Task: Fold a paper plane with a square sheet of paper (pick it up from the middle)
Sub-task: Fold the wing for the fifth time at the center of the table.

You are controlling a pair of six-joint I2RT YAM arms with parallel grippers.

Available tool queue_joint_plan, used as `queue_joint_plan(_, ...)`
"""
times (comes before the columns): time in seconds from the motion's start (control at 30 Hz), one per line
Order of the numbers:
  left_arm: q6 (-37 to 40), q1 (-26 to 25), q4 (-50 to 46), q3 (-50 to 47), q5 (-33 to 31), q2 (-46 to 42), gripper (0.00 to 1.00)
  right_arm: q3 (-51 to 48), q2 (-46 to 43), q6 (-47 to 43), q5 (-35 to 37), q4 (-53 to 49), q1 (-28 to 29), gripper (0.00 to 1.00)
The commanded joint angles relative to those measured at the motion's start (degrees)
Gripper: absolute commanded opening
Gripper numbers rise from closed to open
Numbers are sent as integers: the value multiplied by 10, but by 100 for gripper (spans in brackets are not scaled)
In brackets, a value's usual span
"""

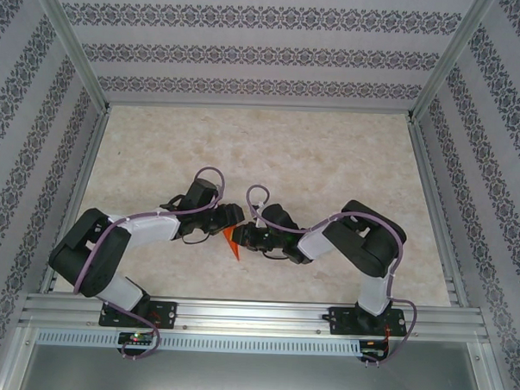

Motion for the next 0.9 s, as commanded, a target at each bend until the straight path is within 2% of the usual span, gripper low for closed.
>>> queue_joint_plan(0.0,0,3,23,7,-17,1,59,-7,-15,-25,23,-70,-1,21)
queue_joint_plan(0.17,2,4,14,15,-22,-1,59,1,-22,-44,28,-104,2,21)
queue_joint_plan(0.27,1,4,16,15,-20,1,59,6,-25,-42,44,-141,2,11)
queue_joint_plan(0.4,3,3,13,16,-19,3,59,9,-22,-40,48,-165,4,4)
queue_joint_plan(0.87,6,4,-11,20,-22,30,59,45,-26,-74,93,-305,23,2)
